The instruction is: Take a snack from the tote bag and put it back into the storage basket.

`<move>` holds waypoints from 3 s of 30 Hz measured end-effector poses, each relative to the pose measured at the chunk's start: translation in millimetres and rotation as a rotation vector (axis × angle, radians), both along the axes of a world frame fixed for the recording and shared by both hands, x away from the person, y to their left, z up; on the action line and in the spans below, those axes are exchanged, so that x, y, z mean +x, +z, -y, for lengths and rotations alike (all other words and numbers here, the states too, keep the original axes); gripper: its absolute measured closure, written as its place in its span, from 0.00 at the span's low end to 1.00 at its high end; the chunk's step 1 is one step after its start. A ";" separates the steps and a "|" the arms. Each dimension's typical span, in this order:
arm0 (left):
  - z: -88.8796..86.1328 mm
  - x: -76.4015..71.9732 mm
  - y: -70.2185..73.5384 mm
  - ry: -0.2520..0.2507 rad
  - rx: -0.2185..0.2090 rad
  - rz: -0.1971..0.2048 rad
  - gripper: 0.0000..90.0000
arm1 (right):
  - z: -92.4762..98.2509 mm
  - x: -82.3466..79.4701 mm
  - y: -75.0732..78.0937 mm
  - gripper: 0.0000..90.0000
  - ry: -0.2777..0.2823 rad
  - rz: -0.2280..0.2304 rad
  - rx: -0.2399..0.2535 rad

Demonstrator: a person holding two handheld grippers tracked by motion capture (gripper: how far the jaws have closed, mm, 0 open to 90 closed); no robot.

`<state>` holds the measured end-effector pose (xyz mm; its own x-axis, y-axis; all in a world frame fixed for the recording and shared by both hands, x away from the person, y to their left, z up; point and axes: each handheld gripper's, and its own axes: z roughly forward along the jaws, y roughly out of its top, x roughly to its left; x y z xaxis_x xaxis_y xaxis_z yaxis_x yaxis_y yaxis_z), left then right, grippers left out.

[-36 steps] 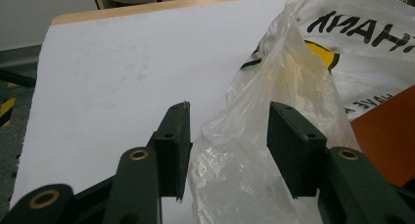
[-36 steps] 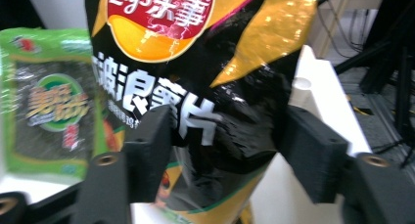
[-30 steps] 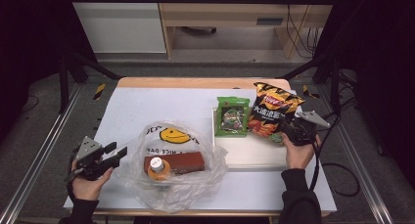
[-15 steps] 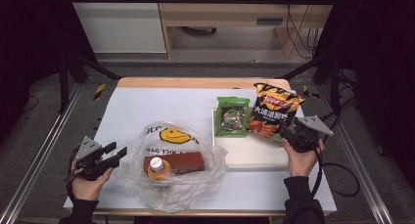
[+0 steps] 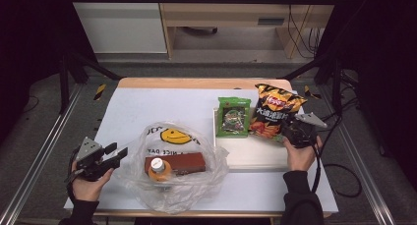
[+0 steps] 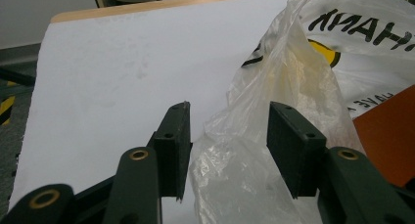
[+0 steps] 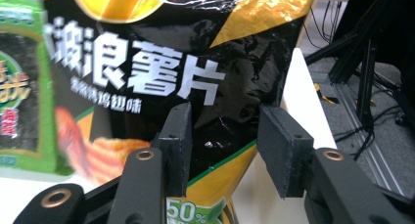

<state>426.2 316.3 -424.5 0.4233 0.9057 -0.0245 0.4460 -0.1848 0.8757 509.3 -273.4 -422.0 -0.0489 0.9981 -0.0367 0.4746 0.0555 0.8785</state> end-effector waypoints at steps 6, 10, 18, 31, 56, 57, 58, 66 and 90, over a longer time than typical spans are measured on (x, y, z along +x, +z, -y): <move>-0.1 0.3 -0.7 -0.002 0.000 -0.003 0.57 | 5.3 6.9 -0.2 0.66 -0.020 -0.006 0.038; -0.1 -0.1 -0.2 -0.004 -0.002 -0.001 0.57 | 2.9 8.7 4.8 0.65 -0.004 0.000 0.014; -2.6 -3.2 5.7 -0.006 -0.020 0.018 0.57 | -4.9 -7.4 14.3 0.59 0.047 0.066 0.017; -0.8 -14.7 24.0 -0.029 -0.059 0.072 0.57 | -29.5 -46.3 34.0 0.44 0.251 0.162 0.089; 34.3 -29.2 34.1 -0.143 -0.054 0.085 0.58 | -122.0 -80.9 51.9 0.48 0.616 0.160 0.188; 35.5 -28.7 32.9 -0.146 -0.052 0.081 0.58 | -126.4 -81.5 52.1 0.49 0.634 0.156 0.188; 36.1 -28.3 32.1 -0.147 -0.051 0.078 0.58 | -132.3 -82.3 52.2 0.51 0.652 0.154 0.185; 41.4 -22.6 18.8 -0.154 -0.031 0.042 0.58 | -167.4 -81.9 42.1 0.55 0.754 0.106 0.164; 40.6 -28.1 -15.9 -0.190 0.034 -0.059 0.55 | -209.4 -74.9 -9.9 0.55 0.877 -0.085 0.057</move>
